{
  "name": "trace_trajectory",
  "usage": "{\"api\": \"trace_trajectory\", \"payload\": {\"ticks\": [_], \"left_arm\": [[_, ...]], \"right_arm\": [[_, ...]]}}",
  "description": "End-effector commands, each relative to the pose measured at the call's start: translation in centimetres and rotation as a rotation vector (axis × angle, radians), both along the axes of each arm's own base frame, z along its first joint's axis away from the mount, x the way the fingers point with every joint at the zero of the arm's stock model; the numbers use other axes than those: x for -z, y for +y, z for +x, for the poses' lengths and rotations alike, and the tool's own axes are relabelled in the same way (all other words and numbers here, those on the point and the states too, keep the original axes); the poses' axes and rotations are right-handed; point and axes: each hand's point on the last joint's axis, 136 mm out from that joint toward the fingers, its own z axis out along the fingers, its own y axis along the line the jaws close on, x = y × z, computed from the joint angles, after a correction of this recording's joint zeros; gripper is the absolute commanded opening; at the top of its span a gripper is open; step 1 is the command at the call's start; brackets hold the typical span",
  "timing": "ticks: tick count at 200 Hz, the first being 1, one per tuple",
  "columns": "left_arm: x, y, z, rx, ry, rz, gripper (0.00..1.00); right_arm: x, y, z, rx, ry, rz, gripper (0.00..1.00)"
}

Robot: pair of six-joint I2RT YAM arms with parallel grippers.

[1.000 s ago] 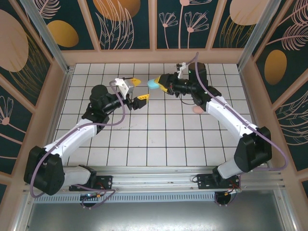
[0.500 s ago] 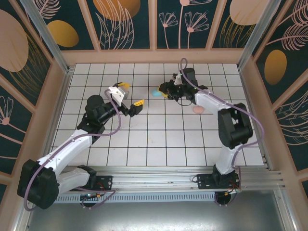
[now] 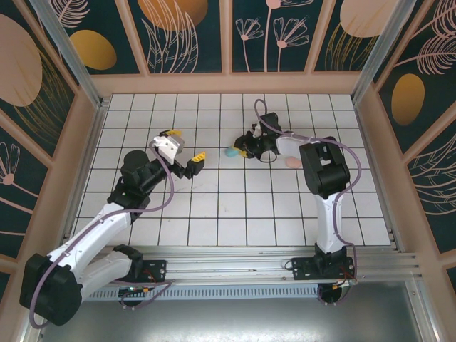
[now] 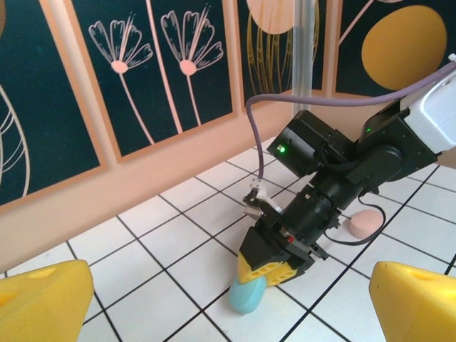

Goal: Insert the wireless bluetooth earbuds into the charging case

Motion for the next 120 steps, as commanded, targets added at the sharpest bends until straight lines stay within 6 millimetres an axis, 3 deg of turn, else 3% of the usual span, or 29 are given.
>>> {"api": "trace_trajectory", "payload": {"ticks": [1,49,84,95,102,120], "left_arm": [[1.1,1.5,0.5,-0.086,0.019,0.017,0.99],[1.6,3.7,1.2,-0.216,0.031,-0.039,0.98],[2.4,5.6,2.0,-0.333,0.051,-0.069,0.98],[2.4,6.4,2.3,-0.386,0.051,-0.083,0.98],[2.5,7.0,2.5,-0.417,0.054,-0.090,0.98],[2.3,7.8,2.7,-0.466,0.044,-0.101,0.99]], "right_arm": [[0.2,-0.4,0.8,-0.008,-0.035,-0.035,0.21],[1.3,-1.3,-0.2,-0.018,0.001,-0.101,0.34],[-0.6,-1.7,-0.8,-0.010,-0.023,-0.135,0.46],[-1.5,-2.0,-0.9,-0.008,-0.040,-0.145,0.65],[-2.1,-2.2,-0.9,-0.007,-0.052,-0.156,0.97],[-3.8,-2.8,-0.9,-0.004,-0.093,-0.187,0.99]]}}
